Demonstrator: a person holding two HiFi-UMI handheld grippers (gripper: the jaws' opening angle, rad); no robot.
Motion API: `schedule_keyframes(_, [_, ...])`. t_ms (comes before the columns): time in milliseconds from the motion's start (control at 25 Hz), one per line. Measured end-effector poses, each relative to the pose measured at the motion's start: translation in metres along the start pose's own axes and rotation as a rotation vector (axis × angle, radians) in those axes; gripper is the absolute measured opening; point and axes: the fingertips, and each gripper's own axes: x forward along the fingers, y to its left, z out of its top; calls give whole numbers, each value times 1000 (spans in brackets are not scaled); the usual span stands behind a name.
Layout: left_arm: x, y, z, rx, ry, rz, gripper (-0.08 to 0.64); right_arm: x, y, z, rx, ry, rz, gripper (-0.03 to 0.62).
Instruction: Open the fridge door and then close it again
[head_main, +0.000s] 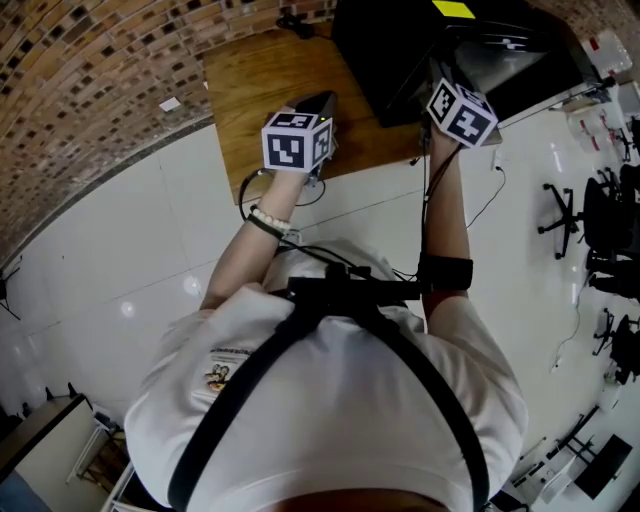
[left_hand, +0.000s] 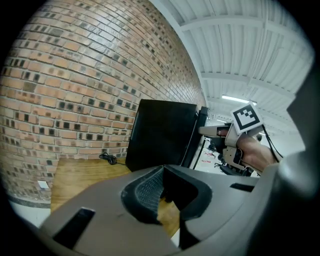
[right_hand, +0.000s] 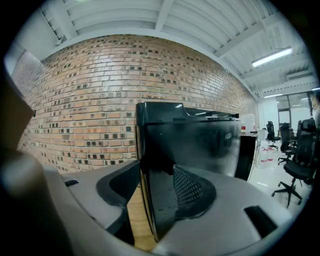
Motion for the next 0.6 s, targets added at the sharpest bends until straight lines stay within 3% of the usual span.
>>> schedule_keyframes(600, [-1, 3, -7, 8, 9, -6, 2, 8, 8, -2, -2, 3, 28, 228])
